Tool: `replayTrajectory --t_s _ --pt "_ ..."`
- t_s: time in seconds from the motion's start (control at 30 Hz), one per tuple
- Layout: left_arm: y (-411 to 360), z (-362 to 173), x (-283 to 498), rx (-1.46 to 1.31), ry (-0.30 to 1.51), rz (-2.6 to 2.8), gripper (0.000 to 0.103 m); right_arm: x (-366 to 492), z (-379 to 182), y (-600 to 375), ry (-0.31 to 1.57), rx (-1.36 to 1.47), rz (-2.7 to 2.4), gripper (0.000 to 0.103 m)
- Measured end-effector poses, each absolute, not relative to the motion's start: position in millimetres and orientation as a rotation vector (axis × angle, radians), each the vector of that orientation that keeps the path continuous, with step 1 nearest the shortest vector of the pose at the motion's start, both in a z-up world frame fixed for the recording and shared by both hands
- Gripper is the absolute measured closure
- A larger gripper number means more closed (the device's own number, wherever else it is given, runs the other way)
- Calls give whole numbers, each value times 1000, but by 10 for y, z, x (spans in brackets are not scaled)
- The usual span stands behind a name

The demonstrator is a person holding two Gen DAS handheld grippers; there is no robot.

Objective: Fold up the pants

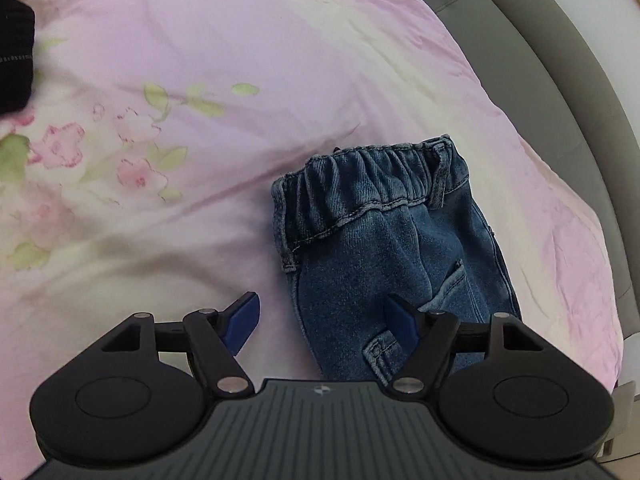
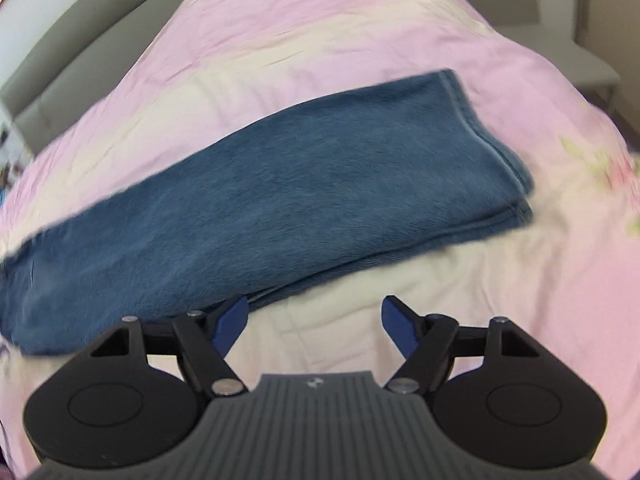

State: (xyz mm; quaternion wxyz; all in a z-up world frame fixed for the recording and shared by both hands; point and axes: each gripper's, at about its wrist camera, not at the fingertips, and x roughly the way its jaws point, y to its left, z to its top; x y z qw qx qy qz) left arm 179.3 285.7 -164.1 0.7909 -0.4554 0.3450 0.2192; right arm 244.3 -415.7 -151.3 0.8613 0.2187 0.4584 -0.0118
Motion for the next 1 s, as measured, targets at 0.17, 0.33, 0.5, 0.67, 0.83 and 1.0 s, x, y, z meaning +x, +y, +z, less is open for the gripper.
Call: replayTrajectory --t_s 0.17,0.33,0.5,0.67,0.83,1.0 --pt "2807 -1734 1973 -946 731 463 24 2383 -1550 -4608 875 620 -188 32" --pt "2741 -1712 2116 -896 745 509 36 2436 -1784 -4906 791 802 -244 32" --pt "2709 -1632 2210 -864 779 533 40 2647 -2077 -5137 771 868 -357 49" --pt "2664 -1541 2242 -816 807 561 45 2724 -2236 -5228 711 954 -404 54" --pt "2661 -1241 2277 -757 820 548 55 2810 -1940 -5296 691 914 -345 95" --pt "2552 -677 2246 -695 788 505 59 2956 -1113 -5133 626 660 -253 97"
